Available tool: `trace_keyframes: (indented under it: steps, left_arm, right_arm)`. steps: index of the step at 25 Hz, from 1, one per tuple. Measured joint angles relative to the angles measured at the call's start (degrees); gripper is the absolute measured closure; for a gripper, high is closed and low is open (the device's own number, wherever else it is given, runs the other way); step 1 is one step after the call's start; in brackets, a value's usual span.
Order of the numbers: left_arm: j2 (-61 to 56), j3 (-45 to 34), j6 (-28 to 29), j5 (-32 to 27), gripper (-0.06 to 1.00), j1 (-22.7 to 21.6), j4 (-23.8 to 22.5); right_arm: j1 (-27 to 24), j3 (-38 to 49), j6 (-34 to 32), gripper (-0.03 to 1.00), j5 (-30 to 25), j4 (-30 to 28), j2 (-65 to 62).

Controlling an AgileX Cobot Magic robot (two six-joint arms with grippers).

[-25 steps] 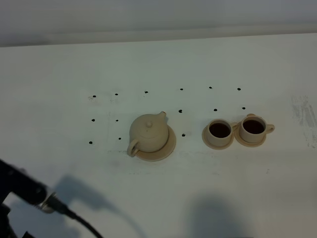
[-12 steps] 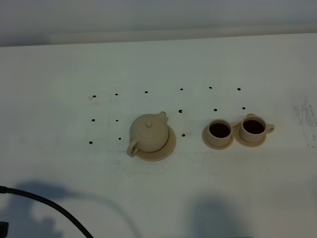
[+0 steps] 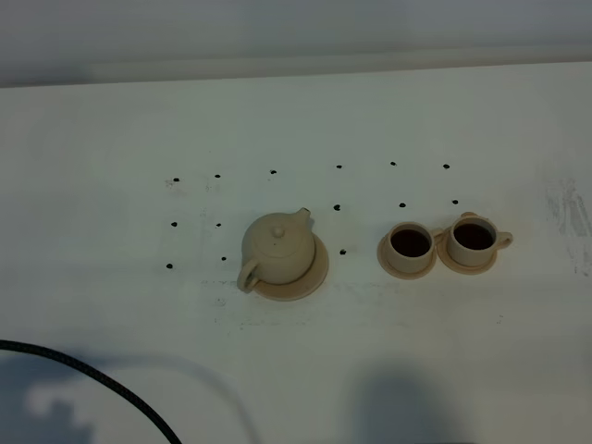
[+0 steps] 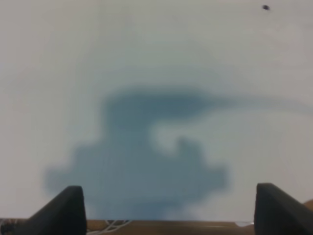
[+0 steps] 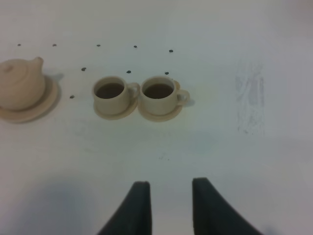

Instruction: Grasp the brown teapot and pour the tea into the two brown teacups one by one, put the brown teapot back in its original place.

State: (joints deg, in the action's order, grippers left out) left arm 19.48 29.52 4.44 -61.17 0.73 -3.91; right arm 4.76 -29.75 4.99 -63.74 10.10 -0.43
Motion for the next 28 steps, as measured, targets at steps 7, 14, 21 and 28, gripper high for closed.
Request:
trace_keyframes:
  steps: [7, 14, 21, 28]
  left_arm:
    - [-5.9, -0.2, -0.1, 0.0, 0.27, -1.7, -0.2]
    - [-10.2, -0.2, -0.1, -0.1, 0.27, -1.9, -1.3]
    - [-14.6, -0.4, -0.2, -0.1, 0.27, -1.9, -1.5]
    - [-19.7, -0.4, -0.7, -0.1, 0.27, -4.6, -1.5]
  right_arm:
    - [0.0, 0.0, 0.0, 0.76, 0.0, 0.0, 0.0]
    - [0.0, 0.0, 0.0, 0.76, 0.0, 0.0, 0.0]
    - [0.0, 0.0, 0.0, 0.76, 0.0, 0.0, 0.0]
    - [0.0, 0.0, 0.0, 0.76, 0.0, 0.0, 0.0]
